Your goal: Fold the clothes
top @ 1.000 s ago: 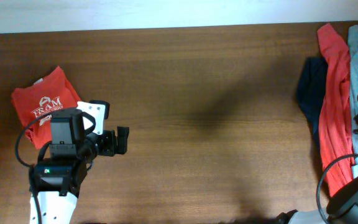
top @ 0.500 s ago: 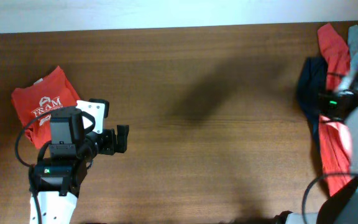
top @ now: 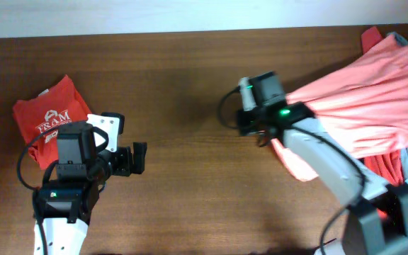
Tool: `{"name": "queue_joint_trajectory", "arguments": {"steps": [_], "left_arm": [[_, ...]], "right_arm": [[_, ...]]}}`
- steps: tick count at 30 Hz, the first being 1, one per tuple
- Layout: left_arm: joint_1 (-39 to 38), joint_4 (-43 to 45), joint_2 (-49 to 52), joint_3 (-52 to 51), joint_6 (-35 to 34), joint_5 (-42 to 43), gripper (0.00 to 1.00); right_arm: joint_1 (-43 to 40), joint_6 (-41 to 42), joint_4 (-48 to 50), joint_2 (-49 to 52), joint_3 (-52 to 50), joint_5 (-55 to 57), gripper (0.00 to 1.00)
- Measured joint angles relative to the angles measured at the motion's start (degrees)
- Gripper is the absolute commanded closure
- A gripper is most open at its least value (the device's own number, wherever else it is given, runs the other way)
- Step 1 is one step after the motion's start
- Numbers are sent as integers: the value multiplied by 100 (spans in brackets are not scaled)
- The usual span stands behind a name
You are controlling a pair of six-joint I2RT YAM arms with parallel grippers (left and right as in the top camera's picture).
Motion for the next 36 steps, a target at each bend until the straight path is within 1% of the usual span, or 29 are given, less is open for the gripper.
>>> {"name": "queue_joint_trajectory", "arguments": {"steps": [4, 6, 8, 10, 11, 12, 13, 14, 16, 17, 19, 22, 26, 29, 32, 34, 36], "left_arm": [[0, 0, 0, 0, 0, 0, 1], [0, -2, 0, 0, 0, 0, 1], [0, 0, 0, 0, 0, 0, 1], [0, 0, 0, 0, 0, 0, 1], [0, 2, 0, 0, 0, 0, 1], [0, 0, 0, 0, 0, 0, 1], [0, 0, 0, 0, 0, 0, 1], [0, 2, 0, 0, 0, 0, 1], [0, 37, 0, 0, 0, 0, 1], [0, 76, 0, 0, 0, 2, 1], [0, 284, 0, 0, 0, 46, 1], [-2, 822, 39, 2, -20, 221, 1], [-160, 1388, 378, 17, -44, 341, 1], [-485, 1845, 946, 24, -149, 391, 1], [-920, 2444, 1746, 31, -295, 446, 0], [-1182, 2839, 2273, 33, -415, 468, 1], [-1443, 3436, 2852, 42, -549, 505, 1]], "right_arm": [[479, 87, 717, 426, 0, -7, 93], [636, 170, 1185, 638, -4, -15, 91], [748, 221, 1633, 833, -2, -24, 85], [831, 247, 1947, 953, -4, -24, 73], [894, 291, 2151, 1023, -4, -28, 70], [918, 243, 2203, 1038, -4, -37, 44], [970, 297, 2302, 1045, -4, -46, 30], [977, 313, 2332, 1043, 0, -63, 24], [968, 295, 2236, 1043, 26, -72, 7], [953, 304, 2144, 1040, 42, -85, 1], [868, 258, 1838, 1005, 105, -105, 1], [509, 245, 1023, 758, 317, -9, 1], [-275, 247, 7, 114, 752, 201, 1], [-883, 243, -629, -459, 964, 306, 1], [-1373, 243, -1303, -911, 1019, 380, 1], [-1572, 243, -1633, -1005, 1021, 380, 1], [-1733, 243, -1908, -999, 1021, 391, 1]]}}
